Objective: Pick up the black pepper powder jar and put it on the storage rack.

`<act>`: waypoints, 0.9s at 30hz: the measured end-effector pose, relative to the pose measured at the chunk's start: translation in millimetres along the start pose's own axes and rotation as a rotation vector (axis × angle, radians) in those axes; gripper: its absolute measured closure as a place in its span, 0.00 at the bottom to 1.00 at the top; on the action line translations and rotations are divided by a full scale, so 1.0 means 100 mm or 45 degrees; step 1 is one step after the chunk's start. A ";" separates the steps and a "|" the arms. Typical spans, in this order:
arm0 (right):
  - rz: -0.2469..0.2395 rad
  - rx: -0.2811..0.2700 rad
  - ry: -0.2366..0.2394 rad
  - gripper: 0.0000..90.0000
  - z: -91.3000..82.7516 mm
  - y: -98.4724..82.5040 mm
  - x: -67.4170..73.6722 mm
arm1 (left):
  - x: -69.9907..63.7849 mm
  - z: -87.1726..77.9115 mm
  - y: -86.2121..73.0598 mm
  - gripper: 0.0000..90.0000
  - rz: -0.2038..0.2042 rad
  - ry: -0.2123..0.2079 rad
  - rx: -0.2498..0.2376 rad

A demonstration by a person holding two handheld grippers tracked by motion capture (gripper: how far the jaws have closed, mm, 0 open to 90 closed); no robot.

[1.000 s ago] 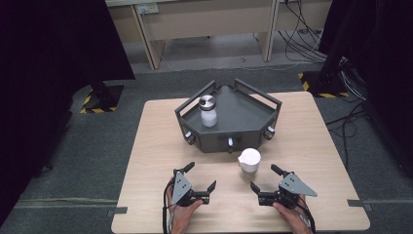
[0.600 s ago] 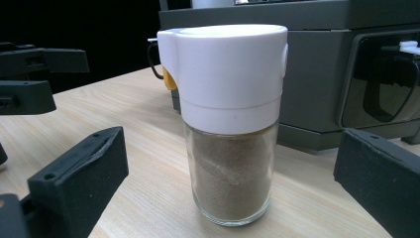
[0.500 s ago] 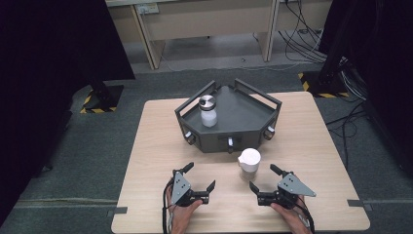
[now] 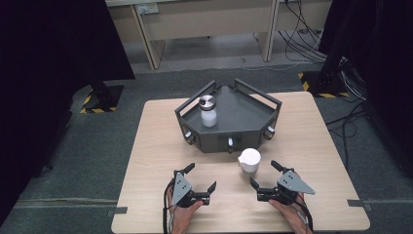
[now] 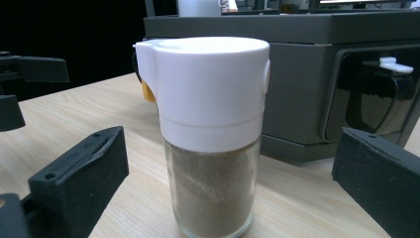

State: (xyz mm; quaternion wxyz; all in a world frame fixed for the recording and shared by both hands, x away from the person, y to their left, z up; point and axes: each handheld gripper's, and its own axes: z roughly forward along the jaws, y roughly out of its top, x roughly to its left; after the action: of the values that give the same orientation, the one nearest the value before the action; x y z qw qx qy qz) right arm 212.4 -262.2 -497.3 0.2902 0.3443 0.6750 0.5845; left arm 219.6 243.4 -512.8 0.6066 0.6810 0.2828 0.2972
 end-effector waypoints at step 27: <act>-0.053 0.040 -0.010 0.18 0.37 0.08 0.09 | 0.02 0.00 -0.02 0.01 0.006 -0.012 -0.005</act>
State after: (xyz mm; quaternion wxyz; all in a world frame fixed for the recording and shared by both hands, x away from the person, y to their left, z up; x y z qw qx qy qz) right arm 237.0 -232.6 -495.0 0.2995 0.3371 0.6898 0.5664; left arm 221.2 244.8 -514.3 0.6085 0.6819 0.2779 0.2958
